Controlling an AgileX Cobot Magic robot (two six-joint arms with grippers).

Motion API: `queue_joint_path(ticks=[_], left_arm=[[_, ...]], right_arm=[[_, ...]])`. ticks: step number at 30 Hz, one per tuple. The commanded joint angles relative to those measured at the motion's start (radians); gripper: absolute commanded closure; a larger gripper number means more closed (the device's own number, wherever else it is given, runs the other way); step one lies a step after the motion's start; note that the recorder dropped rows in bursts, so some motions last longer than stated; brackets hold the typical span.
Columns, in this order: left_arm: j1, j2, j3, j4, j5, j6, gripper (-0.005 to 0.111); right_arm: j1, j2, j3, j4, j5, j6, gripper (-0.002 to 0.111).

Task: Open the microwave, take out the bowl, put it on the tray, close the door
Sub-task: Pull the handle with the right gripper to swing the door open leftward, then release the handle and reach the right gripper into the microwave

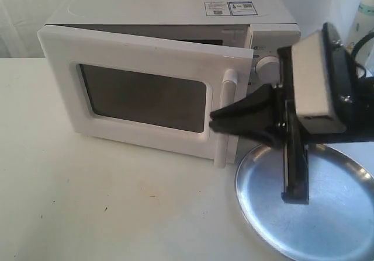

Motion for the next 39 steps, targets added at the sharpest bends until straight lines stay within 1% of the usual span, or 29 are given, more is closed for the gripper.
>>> queue_joint_path(ticks=[1, 2, 3, 4, 5, 6, 8, 12, 16, 19, 21, 23, 25, 26, 27, 30, 32, 34, 37, 39], left_arm=[[-0.007, -0.002, -0.003, -0.008, -0.005, 0.000, 0.107], [-0.007, -0.002, -0.003, -0.008, -0.005, 0.000, 0.107], [-0.007, -0.002, -0.003, -0.008, -0.005, 0.000, 0.107], [-0.007, -0.002, -0.003, -0.008, -0.005, 0.000, 0.107], [-0.007, -0.002, -0.003, -0.008, -0.005, 0.000, 0.107], [-0.007, -0.002, -0.003, -0.008, -0.005, 0.000, 0.107], [-0.007, -0.002, -0.003, -0.008, -0.005, 0.000, 0.107], [-0.007, -0.002, -0.003, -0.008, -0.005, 0.000, 0.107], [-0.007, -0.002, -0.003, -0.008, -0.005, 0.000, 0.107], [-0.007, -0.002, -0.003, -0.008, -0.005, 0.000, 0.107], [-0.007, -0.002, -0.003, -0.008, -0.005, 0.000, 0.107], [-0.007, -0.002, -0.003, -0.008, -0.005, 0.000, 0.107], [-0.007, -0.002, -0.003, -0.008, -0.005, 0.000, 0.107], [-0.007, -0.002, -0.003, -0.008, -0.005, 0.000, 0.107], [-0.007, -0.002, -0.003, -0.008, -0.005, 0.000, 0.107], [-0.007, -0.002, -0.003, -0.008, -0.005, 0.000, 0.107], [-0.007, -0.002, -0.003, -0.008, -0.005, 0.000, 0.107], [-0.007, -0.002, -0.003, -0.008, -0.005, 0.000, 0.107], [-0.007, -0.002, -0.003, -0.008, -0.005, 0.000, 0.107], [-0.007, -0.002, -0.003, -0.008, -0.005, 0.000, 0.107]], right_arm=[[-0.001, -0.101, 0.000, 0.379, 0.483, -0.111, 0.108], [-0.001, -0.104, -0.006, 0.487, 0.586, -0.163, 0.108], [-0.001, -0.104, -0.015, 0.633, 0.665, -0.247, 0.108], [-0.001, -0.098, -0.020, 0.703, 0.716, -0.306, 0.108], [-0.001, -0.088, -0.023, 0.744, 0.728, -0.355, 0.108], [-0.001, -0.069, -0.023, 0.751, 0.727, -0.394, 0.108], [-0.001, -0.030, -0.023, 0.746, 0.706, -0.394, 0.108], [-0.001, 0.075, -0.025, 0.746, 0.601, -0.394, 0.108], [-0.001, 0.176, -0.025, 0.737, 0.462, -0.398, 0.108], [-0.001, 0.222, -0.025, 0.621, 0.326, -0.385, 0.108], [-0.001, 0.229, -0.025, 0.491, 0.188, -0.352, 0.108], [-0.001, 0.227, -0.025, 0.350, -0.005, -0.334, 0.108], [-0.001, 0.224, -0.025, 0.267, -0.200, -0.347, 0.108], [-0.001, 0.222, -0.025, 0.265, -0.265, -0.361, 0.108], [-0.001, 0.222, -0.025, 0.270, -0.265, -0.368, 0.108], [-0.001, 0.213, -0.025, 0.391, -0.265, -0.368, 0.108], [0.007, 0.217, -0.025, 0.515, -0.178, -0.346, 0.108], [0.028, 0.231, -0.025, 0.597, -0.039, -0.339, 0.108], [0.077, 0.271, -0.025, 0.638, 0.120, -0.342, 0.108], [0.118, 0.307, -0.025, 0.640, 0.183, -0.369, 0.108]])
